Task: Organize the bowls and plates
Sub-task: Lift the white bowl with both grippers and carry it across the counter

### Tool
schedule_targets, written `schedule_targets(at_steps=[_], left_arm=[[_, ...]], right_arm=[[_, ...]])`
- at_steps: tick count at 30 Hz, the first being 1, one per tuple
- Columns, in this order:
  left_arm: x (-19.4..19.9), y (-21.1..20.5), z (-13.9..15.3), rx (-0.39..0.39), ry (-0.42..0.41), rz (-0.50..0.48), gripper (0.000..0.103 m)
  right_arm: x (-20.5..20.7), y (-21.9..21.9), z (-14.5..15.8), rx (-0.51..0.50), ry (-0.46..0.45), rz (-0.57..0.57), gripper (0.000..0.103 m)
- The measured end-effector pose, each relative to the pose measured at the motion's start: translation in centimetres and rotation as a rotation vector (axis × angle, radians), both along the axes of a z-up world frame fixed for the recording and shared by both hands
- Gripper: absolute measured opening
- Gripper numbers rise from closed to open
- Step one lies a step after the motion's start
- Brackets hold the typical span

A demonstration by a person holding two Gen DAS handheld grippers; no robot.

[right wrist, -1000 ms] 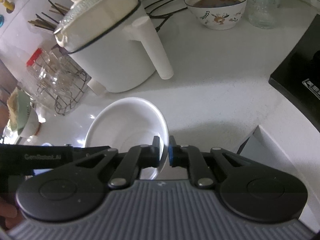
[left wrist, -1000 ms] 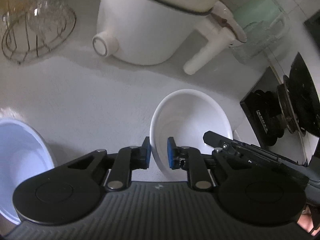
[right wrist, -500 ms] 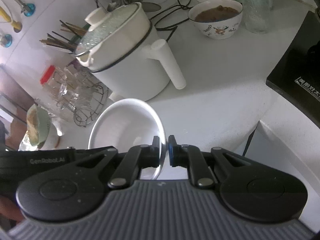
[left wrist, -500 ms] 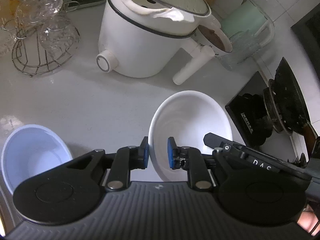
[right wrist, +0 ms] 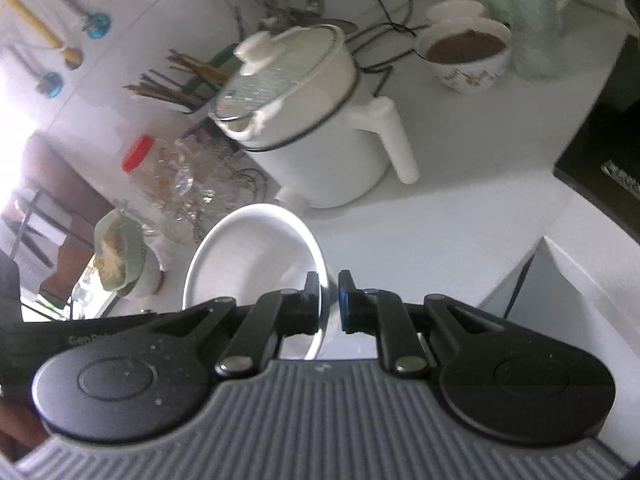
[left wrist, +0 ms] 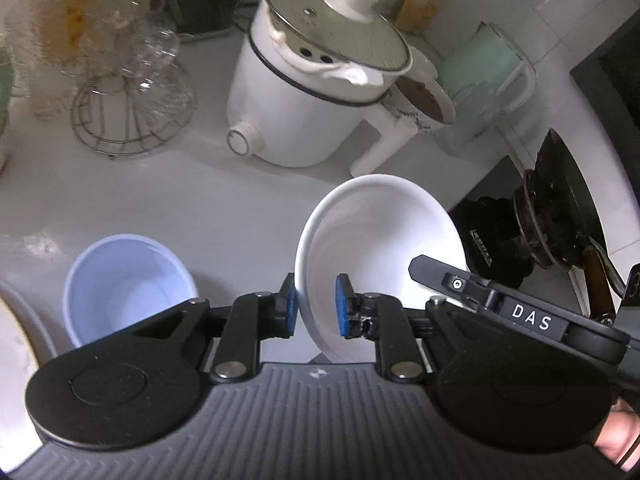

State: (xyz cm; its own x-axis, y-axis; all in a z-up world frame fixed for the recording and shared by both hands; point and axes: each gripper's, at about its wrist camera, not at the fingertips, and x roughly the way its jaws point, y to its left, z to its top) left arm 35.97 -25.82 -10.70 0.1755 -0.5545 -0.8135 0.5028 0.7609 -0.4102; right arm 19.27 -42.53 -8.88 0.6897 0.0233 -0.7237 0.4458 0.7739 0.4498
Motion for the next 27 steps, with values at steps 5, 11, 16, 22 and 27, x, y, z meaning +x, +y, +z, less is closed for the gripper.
schedule_targets(at_steps=[5,11,16,22,27], left_arm=[[-0.5,2.4,0.7,-0.015,-0.01,0.052,0.024],[-0.6,5.9,0.8,-0.031,-0.002,0.147,0.024],[-0.8,8.8,1.5,-0.044,-0.025,0.235,0.024],[-0.6,12.0,1.5,-0.07,-0.034,0.342,0.024],[-0.9,14.0,0.9,-0.057,-0.037,0.429,0.024]], right_arm=[[1.3,1.2,0.7,-0.008,-0.001,0.043,0.013],[3.0,3.2,0.7,-0.002,0.005,0.125,0.013],[4.9,5.1,1.1,-0.019,-0.002,0.216,0.013],[7.1,7.4,1.6,-0.04,-0.011,0.323,0.013],[8.8,9.0,1.1,-0.062,-0.004,0.401,0.013]])
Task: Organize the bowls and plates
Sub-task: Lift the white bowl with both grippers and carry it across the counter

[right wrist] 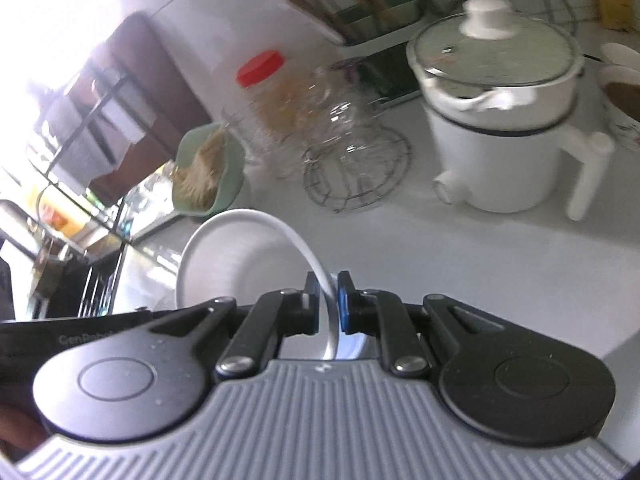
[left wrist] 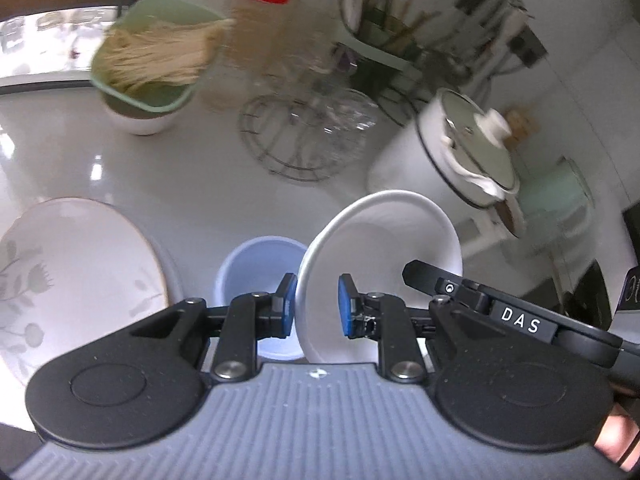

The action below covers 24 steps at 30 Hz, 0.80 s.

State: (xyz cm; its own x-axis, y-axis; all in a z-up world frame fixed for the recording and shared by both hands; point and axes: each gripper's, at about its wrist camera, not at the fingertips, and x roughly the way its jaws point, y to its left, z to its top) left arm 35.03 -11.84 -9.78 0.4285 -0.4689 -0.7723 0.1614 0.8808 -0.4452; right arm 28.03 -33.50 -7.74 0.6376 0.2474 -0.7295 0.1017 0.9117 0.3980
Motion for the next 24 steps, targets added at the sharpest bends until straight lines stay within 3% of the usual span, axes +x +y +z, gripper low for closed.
schedule_targets(at_steps=[5,11,19,24], left_arm=[[0.4,1.1,-0.4,0.047,-0.049,0.058,0.024],[1.3,1.4,-3.4,0.067,-0.004,0.087,0.024],[2.6,0.2,-6.5,0.119,0.022,0.059,0.024],[3.1,0.5,-7.0,0.144,0.035,0.062,0.024]], right_arm=[[1.6,1.8,-0.9,-0.017,0.017,0.089,0.013],[3.1,3.0,-3.0,-0.048,0.06,0.126,0.013],[4.0,3.0,-6.0,-0.081,0.116,0.118,0.013],[4.4,2.7,-6.1,-0.098,0.119,0.094,0.013]])
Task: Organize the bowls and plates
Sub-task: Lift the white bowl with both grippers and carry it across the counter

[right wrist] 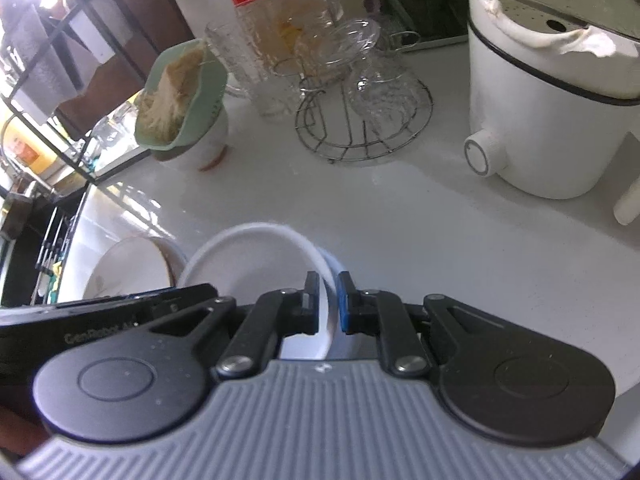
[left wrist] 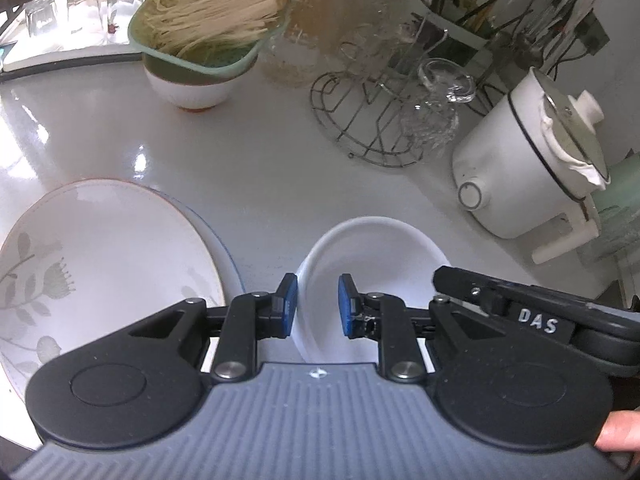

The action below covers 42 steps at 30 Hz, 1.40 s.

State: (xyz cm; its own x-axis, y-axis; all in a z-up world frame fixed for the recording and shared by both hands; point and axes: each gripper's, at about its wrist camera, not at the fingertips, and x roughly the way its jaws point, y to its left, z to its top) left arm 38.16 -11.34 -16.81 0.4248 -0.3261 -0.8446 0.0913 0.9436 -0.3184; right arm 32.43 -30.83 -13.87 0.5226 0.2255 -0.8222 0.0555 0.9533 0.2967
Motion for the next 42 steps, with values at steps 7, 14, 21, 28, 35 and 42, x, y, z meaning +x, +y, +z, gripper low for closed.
schedule_targets(at_steps=[7,14,21,28,35,42], left_arm=[[-0.5,0.8,0.1,-0.027,-0.011,0.031,0.059],[-1.2,1.9,0.0,-0.059,-0.009,0.074,0.059],[-2.1,2.1,0.0,-0.054,0.011,0.076,0.059],[-2.7,2.7,-0.3,-0.085,0.038,0.104,0.059],[-3.3,2.3,-0.9,-0.09,0.068,0.099,0.059],[-3.7,0.5,-1.5,-0.074,0.089,0.047,0.059]], right_arm=[[0.0,-0.8,0.2,0.049,-0.025,-0.007,0.037],[1.5,-1.1,-2.5,0.079,0.03,-0.037,0.049],[1.8,-1.4,-5.4,0.177,0.113,-0.062,0.033],[1.5,-1.0,-6.4,0.174,0.162,-0.056,0.025],[0.9,-0.9,-6.3,0.134,0.195,-0.052,0.015],[-1.0,-2.4,-6.1,0.13,0.198,-0.091,0.013]])
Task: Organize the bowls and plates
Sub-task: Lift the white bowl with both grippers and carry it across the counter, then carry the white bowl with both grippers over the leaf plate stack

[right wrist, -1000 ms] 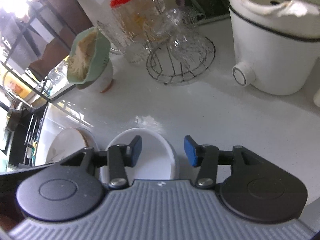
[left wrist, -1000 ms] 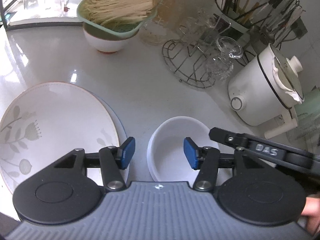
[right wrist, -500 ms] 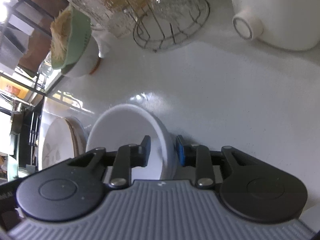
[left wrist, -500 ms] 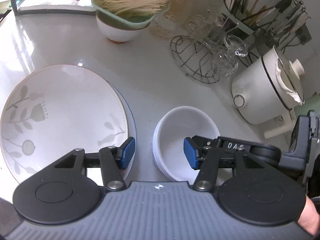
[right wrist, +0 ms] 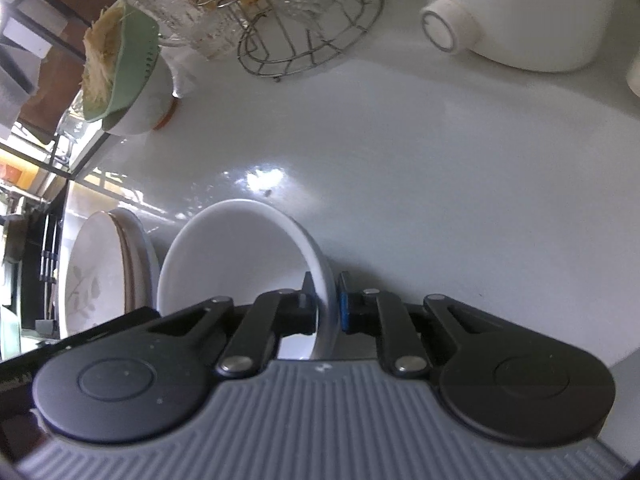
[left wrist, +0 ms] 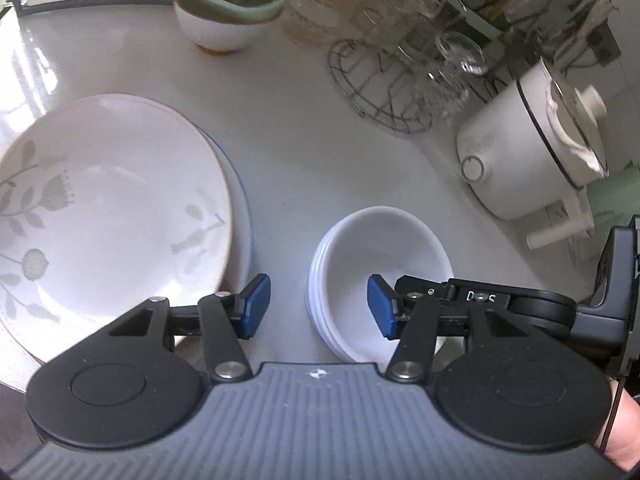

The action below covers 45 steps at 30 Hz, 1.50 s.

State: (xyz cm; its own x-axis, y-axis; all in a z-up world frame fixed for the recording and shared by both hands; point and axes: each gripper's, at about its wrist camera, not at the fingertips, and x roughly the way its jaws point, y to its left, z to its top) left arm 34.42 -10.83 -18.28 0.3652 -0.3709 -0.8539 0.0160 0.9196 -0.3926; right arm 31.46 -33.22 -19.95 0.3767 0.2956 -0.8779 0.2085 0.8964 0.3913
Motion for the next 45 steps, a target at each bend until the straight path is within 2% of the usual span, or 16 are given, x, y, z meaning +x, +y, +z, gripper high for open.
schedule_targets(at_steps=[18,23,32,45], left_arm=[[0.3,-5.4,-2.8,0.061,0.045,-0.111,0.058],[0.3,-6.5,-3.9,0.098,0.052,-0.132,0.044],[0.2,-6.7,-4.6,0.017,0.058,-0.122,0.019],[-0.6,-7.1,-4.1,0.034,0.066,-0.134,0.016]], right_arm=[[-2.7,-2.7,0.4,-0.021,0.01,-0.056,0.012],[-3.1,-3.1,0.5,-0.022,0.014,-0.061,0.012],[-3.9,-3.3,0.7,-0.042,-0.003,-0.06,0.013],[-4.6,-3.1,0.9,-0.043,-0.007,-0.048,0.013]])
